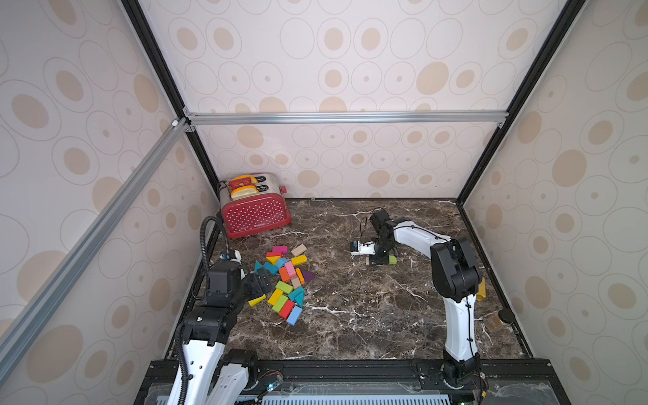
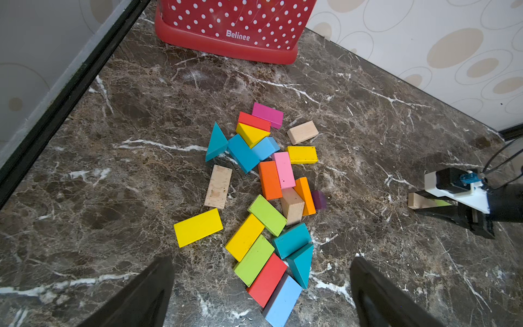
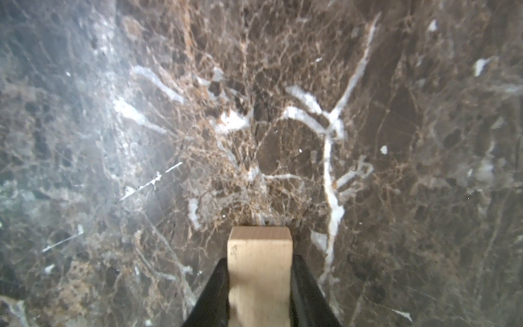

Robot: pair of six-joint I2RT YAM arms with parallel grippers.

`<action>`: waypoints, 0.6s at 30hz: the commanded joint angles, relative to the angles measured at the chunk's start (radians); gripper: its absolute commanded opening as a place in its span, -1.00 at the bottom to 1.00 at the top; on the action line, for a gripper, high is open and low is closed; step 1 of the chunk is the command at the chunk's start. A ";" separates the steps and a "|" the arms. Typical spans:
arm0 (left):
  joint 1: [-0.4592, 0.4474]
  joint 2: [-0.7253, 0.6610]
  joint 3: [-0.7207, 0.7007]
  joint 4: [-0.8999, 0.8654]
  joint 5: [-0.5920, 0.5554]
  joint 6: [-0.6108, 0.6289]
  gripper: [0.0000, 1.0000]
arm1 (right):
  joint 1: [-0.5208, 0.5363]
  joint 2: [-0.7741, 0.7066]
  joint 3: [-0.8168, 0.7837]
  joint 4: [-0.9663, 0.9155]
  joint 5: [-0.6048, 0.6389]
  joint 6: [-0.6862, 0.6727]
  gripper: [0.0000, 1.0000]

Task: Assemble a piece of candy with building blocks
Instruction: Assemble the building block at the center of the board.

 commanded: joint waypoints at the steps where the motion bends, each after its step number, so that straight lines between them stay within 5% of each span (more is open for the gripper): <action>1: -0.004 -0.001 0.003 0.016 0.003 0.010 0.95 | -0.007 0.033 0.017 -0.017 0.009 -0.012 -0.48; 18: -0.004 -0.002 0.001 0.018 0.003 0.010 0.96 | -0.022 0.057 0.039 -0.024 0.028 -0.019 -0.42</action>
